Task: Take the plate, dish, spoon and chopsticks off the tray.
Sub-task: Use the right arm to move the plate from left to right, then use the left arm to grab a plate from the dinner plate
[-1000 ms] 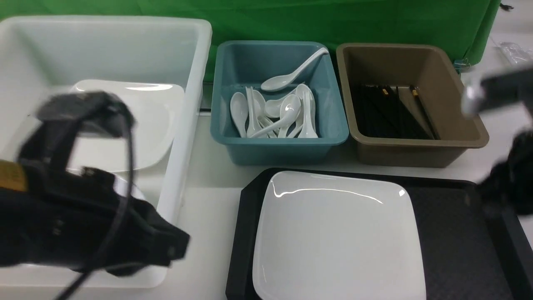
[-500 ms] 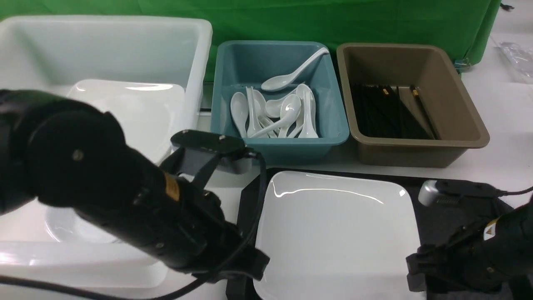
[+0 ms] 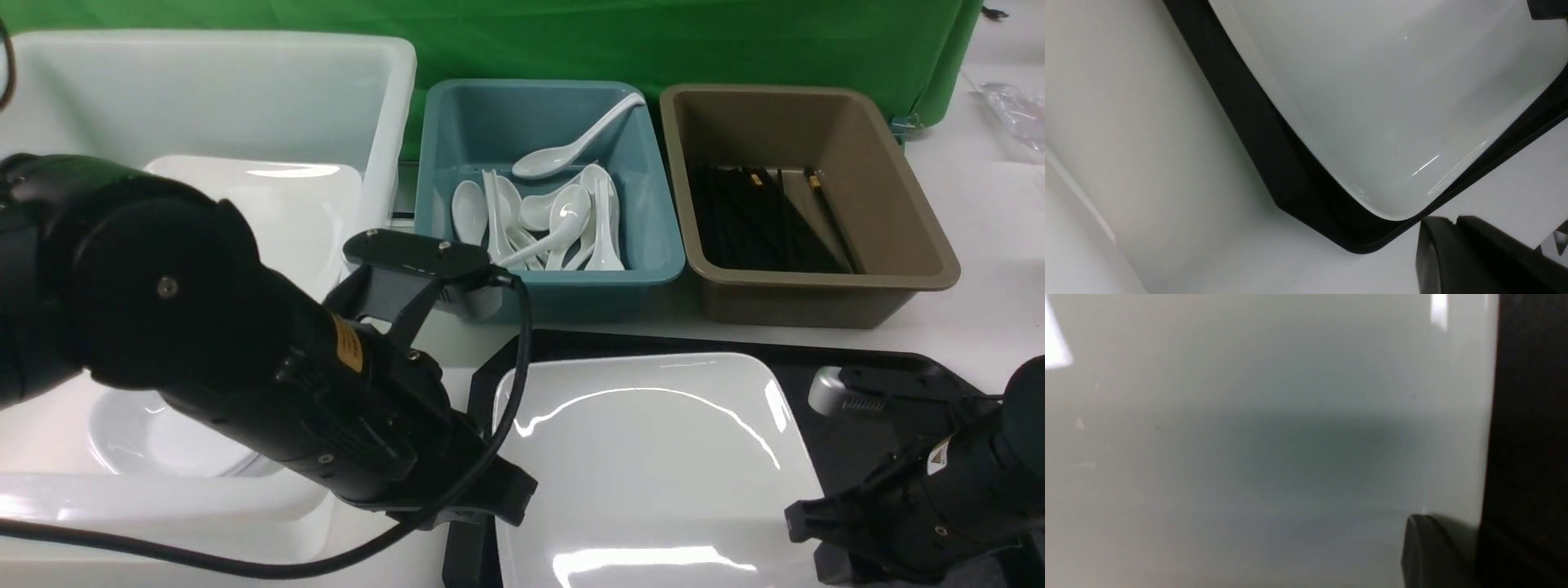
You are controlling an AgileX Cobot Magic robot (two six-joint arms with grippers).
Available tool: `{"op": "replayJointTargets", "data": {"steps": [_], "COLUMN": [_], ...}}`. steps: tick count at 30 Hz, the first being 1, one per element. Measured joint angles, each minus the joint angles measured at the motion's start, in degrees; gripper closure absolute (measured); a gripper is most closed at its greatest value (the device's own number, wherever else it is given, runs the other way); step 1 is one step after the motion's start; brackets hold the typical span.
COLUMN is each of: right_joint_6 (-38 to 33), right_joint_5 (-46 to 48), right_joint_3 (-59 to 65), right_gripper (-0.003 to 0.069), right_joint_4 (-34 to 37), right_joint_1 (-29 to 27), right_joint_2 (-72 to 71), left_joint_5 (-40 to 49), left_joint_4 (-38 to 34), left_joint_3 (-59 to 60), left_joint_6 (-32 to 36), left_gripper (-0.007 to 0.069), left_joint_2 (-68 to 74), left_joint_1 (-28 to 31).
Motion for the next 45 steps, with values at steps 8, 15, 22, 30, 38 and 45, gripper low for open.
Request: {"op": "replayJointTargets", "data": {"steps": [8, 15, 22, 30, 38, 45], "right_joint_6": [5.0, 5.2, 1.4, -0.4, -0.4, -0.6], "right_joint_5": [7.1, 12.3, 14.7, 18.2, 18.8, 18.9], "right_joint_3": [0.0, 0.0, 0.0, 0.0, 0.0, 0.1], "right_gripper": [0.0541, 0.0377, 0.0123, 0.0181, 0.0210, 0.0211], "right_joint_4": [-9.5, -13.1, -13.1, -13.1, -13.1, -13.0], "right_joint_1": [-6.3, -13.8, -13.8, -13.8, -13.8, -13.8], "right_joint_2": [-5.5, -6.2, -8.8, -24.2, -39.3, -39.9], "left_joint_5": [-0.8, -7.3, -6.5, -6.3, -10.1, -14.0], "left_joint_4": [0.0, -4.5, -4.6, -3.4, 1.0, -3.7], "left_joint_3": [0.0, -0.4, -8.5, -20.8, -26.2, -26.3], "left_joint_6": [0.0, 1.2, 2.0, 2.4, 1.1, 1.7], "left_gripper": [0.0607, 0.0607, 0.0607, 0.0536, 0.0170, 0.0029], "left_joint_2": [0.0, 1.6, 11.5, 26.5, 38.0, 42.7], "left_joint_1": [0.0, 0.0, -1.2, -1.4, -1.2, -1.2]}}
